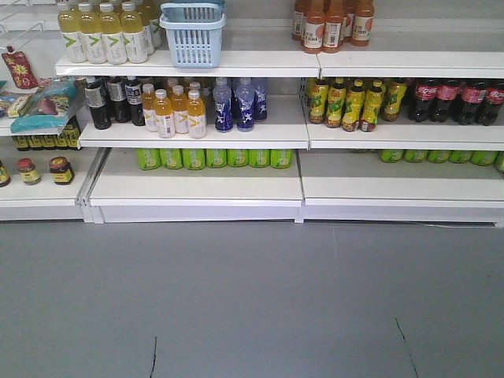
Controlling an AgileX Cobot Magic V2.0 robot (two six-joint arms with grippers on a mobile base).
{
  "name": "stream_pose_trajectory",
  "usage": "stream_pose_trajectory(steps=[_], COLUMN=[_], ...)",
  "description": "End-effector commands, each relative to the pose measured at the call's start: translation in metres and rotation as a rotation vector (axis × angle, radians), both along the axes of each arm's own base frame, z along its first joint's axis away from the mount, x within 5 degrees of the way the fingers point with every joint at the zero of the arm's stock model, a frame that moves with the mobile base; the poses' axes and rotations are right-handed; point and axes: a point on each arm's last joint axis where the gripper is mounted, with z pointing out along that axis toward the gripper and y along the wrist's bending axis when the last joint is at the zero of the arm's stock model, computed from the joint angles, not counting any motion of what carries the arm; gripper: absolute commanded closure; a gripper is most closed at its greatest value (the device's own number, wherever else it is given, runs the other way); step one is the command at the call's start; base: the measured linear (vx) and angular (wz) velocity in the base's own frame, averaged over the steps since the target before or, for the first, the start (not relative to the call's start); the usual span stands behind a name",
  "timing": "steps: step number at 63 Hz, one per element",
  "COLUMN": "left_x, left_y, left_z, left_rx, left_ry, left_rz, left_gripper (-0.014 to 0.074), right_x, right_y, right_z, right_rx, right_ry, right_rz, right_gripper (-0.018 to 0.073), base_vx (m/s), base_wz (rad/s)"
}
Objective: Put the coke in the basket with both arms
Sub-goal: 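Drive the base toward the shelf holding the light-blue basket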
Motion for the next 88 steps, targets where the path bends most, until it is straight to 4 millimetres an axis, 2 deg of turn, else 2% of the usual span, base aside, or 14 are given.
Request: stream_pose_trajectory(steps=[1, 88], left_x=[-0.0028, -0.0028], left_y=[-0.0021, -0.0021], left_z=[0.0176, 0.0176], left_rx=[-0.006, -0.006], left_ry=[-0.114, -0.114], left_rz=[-0.023, -0.023], left_gripper=[0.0602, 0.0602], right_x=[-0.0006, -0.0006], right_y=[-0.0007, -0.0007], right_z=[0.0045, 0.0045], right_rx=[-0.016, -0.016], right_ry=[-0.075, -0.075], right_rz=[-0.009, -0.009], right_gripper=[0.0564, 0.0564], base_vx=[0.00, 0.04], base_wz=[0.00, 0.00])
